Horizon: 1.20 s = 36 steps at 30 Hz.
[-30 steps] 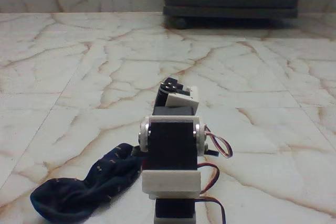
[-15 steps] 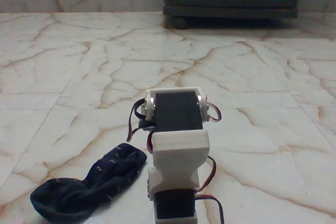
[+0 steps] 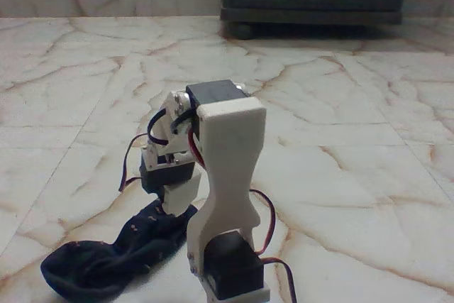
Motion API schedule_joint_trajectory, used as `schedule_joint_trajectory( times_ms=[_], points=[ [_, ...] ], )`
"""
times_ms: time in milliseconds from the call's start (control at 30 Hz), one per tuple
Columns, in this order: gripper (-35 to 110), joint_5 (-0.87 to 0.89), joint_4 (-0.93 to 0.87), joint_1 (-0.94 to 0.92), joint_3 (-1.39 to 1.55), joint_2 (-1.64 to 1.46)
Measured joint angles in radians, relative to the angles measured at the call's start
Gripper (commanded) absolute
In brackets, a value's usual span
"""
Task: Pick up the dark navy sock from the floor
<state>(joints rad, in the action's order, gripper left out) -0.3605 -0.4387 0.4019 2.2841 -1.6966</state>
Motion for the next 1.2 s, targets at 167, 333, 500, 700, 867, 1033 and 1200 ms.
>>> schedule_joint_trajectory(
  times_ms=[167, 333, 500, 700, 867, 1033, 1200],
  points=[
    [9, 0.018, 0.006, 0.029, -0.031, 0.083],
    [11, 0.092, -0.114, 0.066, -0.186, 0.227],
    [13, 0.091, -0.124, 0.118, -0.293, 0.371],
    [13, 0.115, -0.138, 0.124, -0.456, 0.583],
    [13, 0.138, -0.130, 0.143, -0.558, 0.715],
    [5, 0.152, -0.006, 0.152, -0.574, 0.787],
    [1, 0.118, 0.023, 0.152, -0.574, 0.796]
  ],
)
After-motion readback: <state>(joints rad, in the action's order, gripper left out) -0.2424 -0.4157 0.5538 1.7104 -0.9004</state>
